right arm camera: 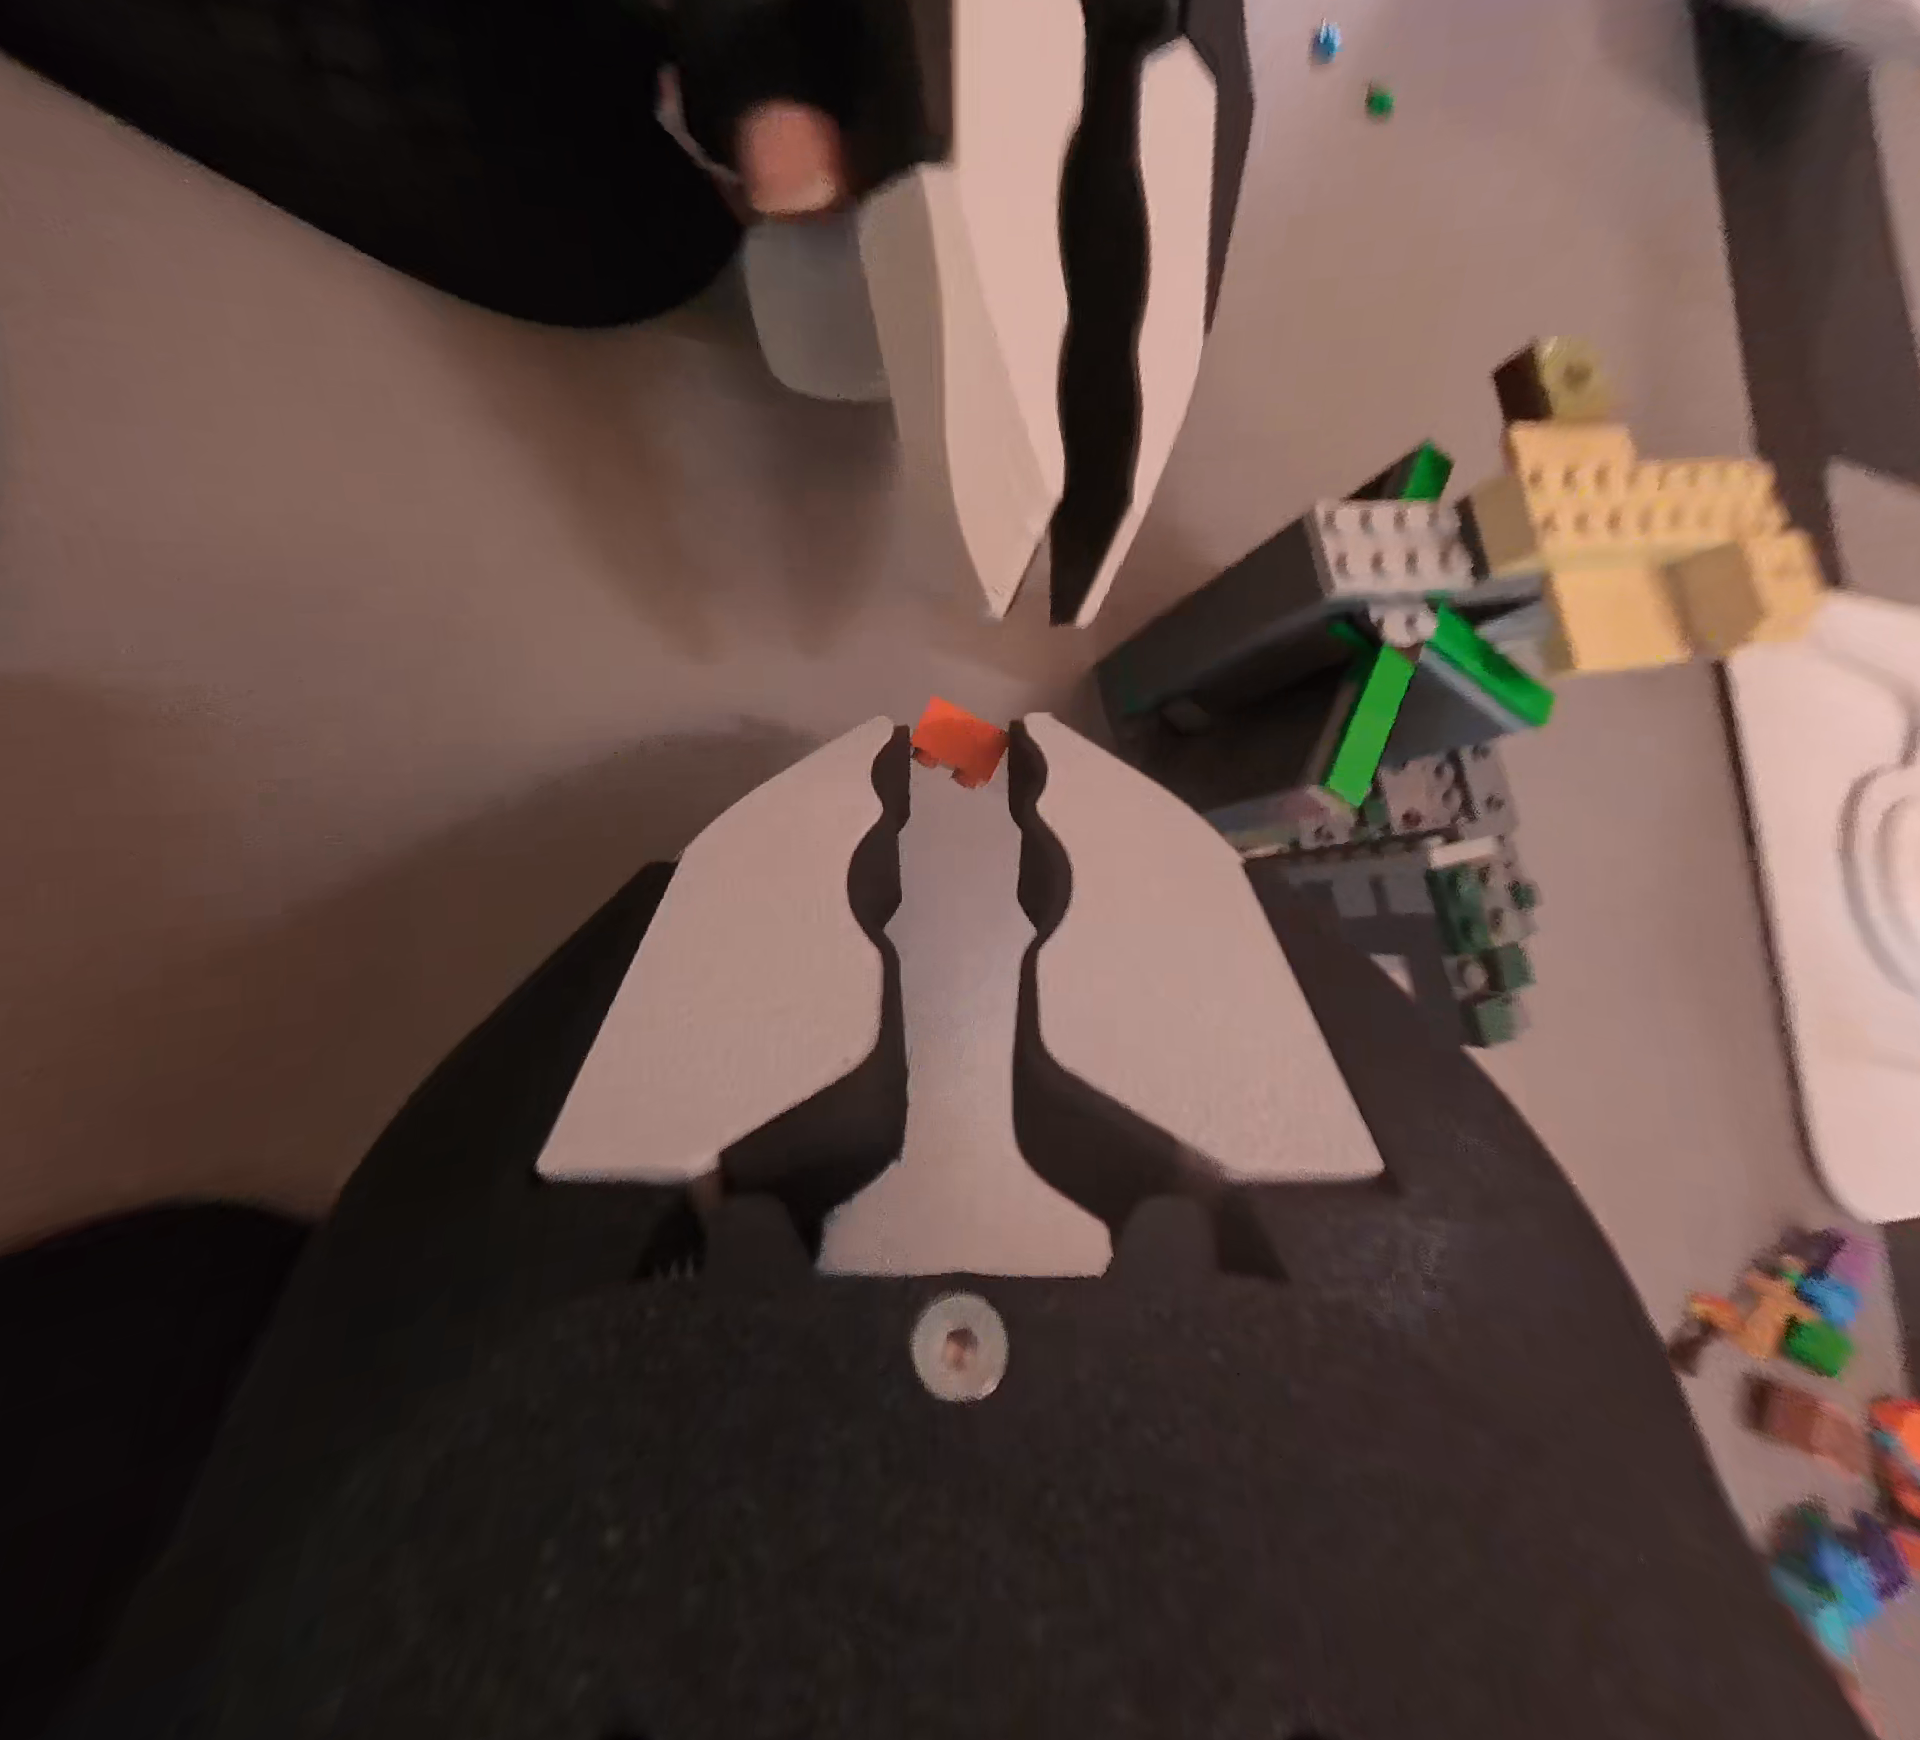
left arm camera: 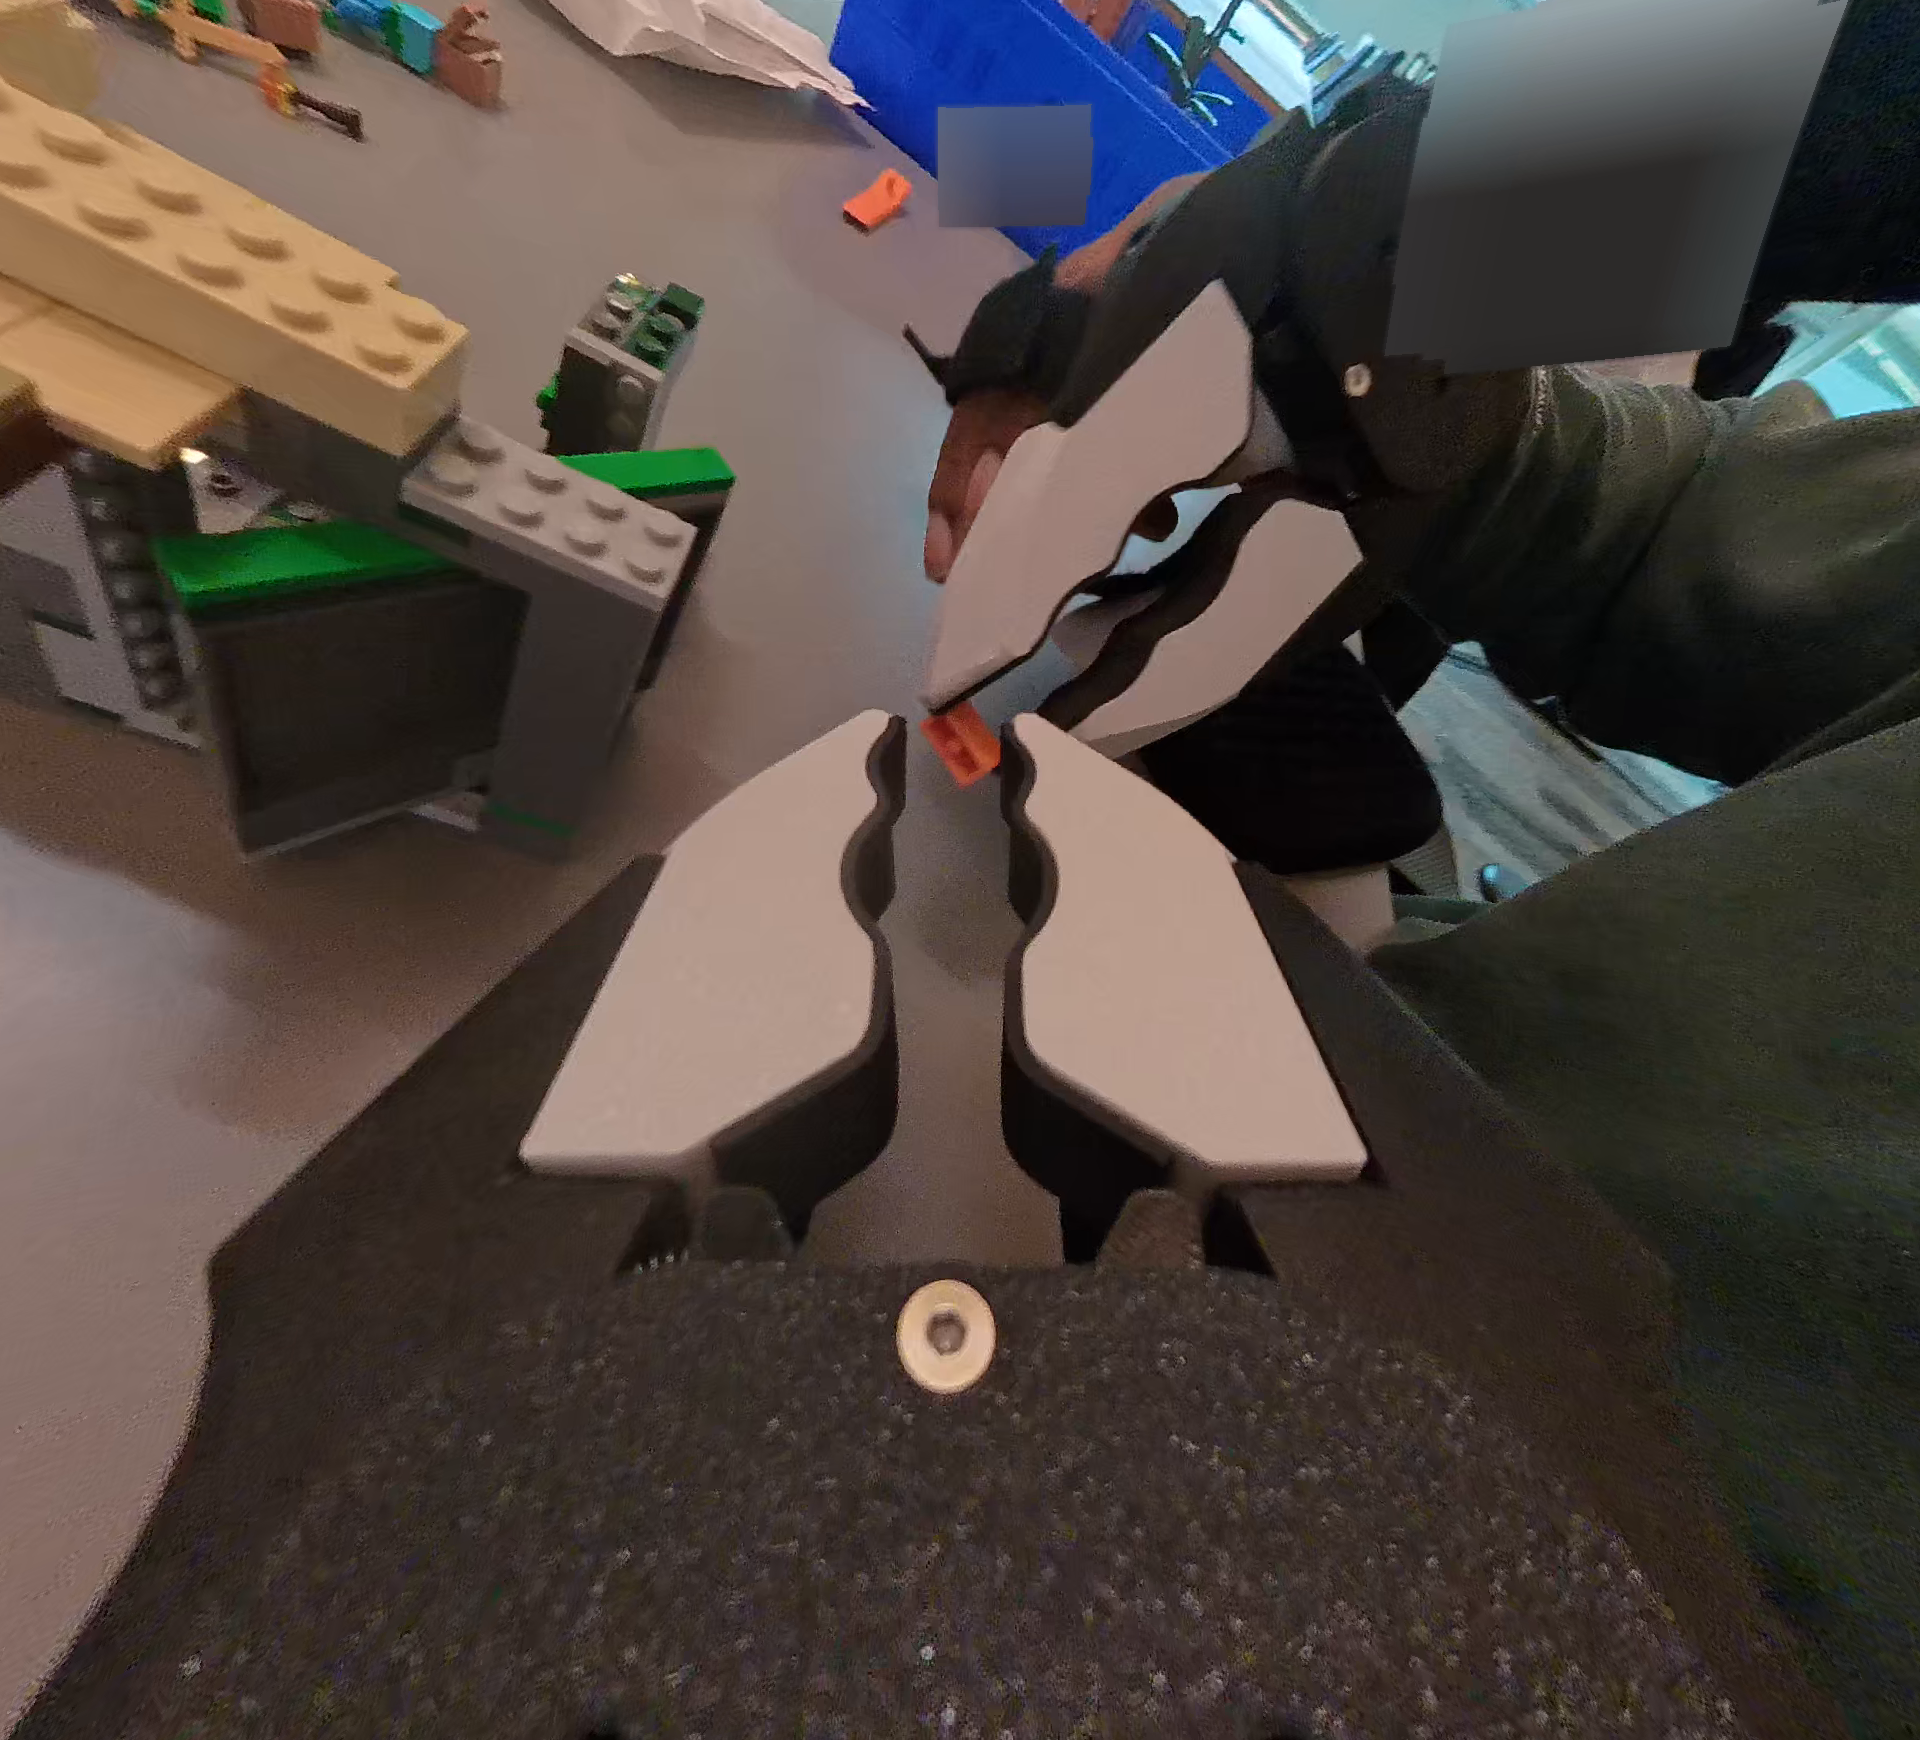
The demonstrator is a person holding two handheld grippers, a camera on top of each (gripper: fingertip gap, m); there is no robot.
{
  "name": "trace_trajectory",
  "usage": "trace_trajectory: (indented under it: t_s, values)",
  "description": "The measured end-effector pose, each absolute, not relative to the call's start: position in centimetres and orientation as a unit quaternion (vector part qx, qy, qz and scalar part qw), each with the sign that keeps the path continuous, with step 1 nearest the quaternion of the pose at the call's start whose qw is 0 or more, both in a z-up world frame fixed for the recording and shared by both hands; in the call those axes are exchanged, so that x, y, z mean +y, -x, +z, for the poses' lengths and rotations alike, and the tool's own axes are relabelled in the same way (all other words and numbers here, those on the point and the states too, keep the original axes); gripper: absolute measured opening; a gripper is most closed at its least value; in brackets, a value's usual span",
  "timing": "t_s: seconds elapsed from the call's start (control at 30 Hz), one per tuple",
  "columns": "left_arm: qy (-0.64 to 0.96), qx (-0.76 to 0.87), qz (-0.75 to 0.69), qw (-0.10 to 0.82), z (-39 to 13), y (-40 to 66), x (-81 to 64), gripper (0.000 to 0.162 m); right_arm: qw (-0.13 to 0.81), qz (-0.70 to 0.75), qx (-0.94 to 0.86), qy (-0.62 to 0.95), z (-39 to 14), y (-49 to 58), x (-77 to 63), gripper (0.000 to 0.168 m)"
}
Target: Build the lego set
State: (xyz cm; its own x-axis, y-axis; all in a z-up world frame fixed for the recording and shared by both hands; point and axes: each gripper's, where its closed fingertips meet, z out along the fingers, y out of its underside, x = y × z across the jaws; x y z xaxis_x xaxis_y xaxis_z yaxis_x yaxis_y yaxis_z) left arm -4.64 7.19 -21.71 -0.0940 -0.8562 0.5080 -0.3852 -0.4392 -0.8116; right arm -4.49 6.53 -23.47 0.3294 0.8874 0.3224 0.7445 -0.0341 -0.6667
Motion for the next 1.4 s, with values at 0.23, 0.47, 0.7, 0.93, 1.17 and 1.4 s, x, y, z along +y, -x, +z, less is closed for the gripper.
trace_trajectory:
  t_s: [0.23, 0.47, 0.7, 0.93, 1.17, 1.4]
  values:
    - [0.623, 0.462, -0.614, 0.144, -20.5, 4.0, 5.0, 0.019, 0.408, 0.023, -0.644, 0.647, -20.4, 4.7, 5.3, 0.018]
    - [0.609, 0.460, -0.635, 0.116, -19.8, 4.0, 3.8, 0.018, 0.404, 0.003, -0.676, 0.616, -19.5, 4.9, 4.1, 0.018]
    - [0.608, 0.468, -0.629, 0.127, -19.6, 4.0, 3.7, 0.015, 0.406, 0.004, -0.680, 0.611, -19.1, 4.5, 3.5, 0.018]
    - [0.605, 0.468, -0.628, 0.140, -19.0, 4.1, 3.8, 0.017, 0.395, -0.004, -0.680, 0.618, -19.5, 4.2, 3.6, 0.018]
    - [0.626, 0.462, -0.614, 0.135, -19.8, 3.6, 3.7, 0.018, 0.395, -0.018, -0.683, 0.614, -19.6, 4.9, 4.0, 0.017]
    - [0.628, 0.455, -0.617, 0.134, -19.9, 3.7, 4.0, 0.016, 0.393, -0.021, -0.683, 0.615, -19.6, 4.5, 4.0, 0.017]
